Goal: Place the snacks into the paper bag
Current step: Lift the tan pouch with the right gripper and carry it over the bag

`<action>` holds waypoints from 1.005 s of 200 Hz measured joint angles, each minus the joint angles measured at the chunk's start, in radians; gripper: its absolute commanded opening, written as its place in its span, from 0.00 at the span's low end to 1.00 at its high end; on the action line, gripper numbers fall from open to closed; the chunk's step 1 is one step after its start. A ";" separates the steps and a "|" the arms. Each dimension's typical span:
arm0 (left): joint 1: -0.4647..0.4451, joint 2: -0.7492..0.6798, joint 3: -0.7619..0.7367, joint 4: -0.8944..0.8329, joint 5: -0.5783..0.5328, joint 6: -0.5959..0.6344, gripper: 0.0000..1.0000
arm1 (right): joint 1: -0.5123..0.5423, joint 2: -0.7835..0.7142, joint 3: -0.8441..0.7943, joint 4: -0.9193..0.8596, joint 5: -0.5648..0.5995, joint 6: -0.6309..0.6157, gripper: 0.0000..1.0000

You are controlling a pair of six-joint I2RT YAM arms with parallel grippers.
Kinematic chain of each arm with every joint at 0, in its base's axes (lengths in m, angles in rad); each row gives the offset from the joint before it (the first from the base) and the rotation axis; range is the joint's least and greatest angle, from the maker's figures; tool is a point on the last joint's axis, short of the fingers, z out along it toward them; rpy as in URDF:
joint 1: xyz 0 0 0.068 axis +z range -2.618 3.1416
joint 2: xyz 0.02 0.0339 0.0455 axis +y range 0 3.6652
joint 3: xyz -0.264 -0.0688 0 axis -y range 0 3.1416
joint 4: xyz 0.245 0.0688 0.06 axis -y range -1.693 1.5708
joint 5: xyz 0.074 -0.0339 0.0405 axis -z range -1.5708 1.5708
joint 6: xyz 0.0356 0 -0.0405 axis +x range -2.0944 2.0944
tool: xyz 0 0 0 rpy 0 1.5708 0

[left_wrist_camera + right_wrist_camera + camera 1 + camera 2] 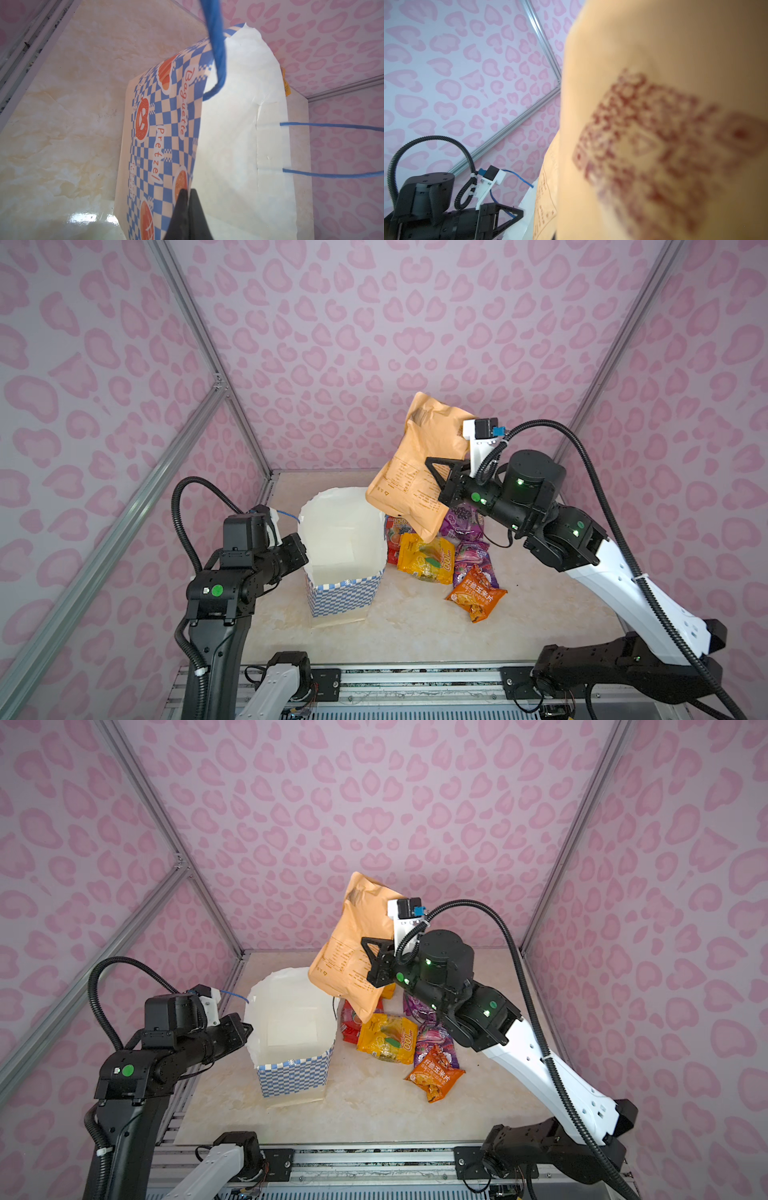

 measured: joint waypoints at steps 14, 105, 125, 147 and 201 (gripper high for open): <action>-0.002 -0.002 0.000 0.006 0.001 -0.007 0.03 | 0.029 0.090 0.105 -0.010 -0.003 -0.019 0.00; -0.012 -0.008 -0.046 0.056 0.003 -0.034 0.03 | 0.177 0.418 0.355 -0.259 0.072 -0.052 0.00; -0.013 -0.007 -0.062 0.070 0.000 -0.043 0.03 | 0.193 0.453 0.375 -0.325 0.095 -0.051 0.00; -0.014 -0.008 -0.077 0.088 -0.004 -0.051 0.03 | 0.202 0.488 0.400 -0.394 0.126 -0.038 0.00; -0.027 -0.040 -0.111 0.139 -0.003 -0.059 0.03 | 0.209 0.633 0.544 -0.567 0.132 0.006 0.00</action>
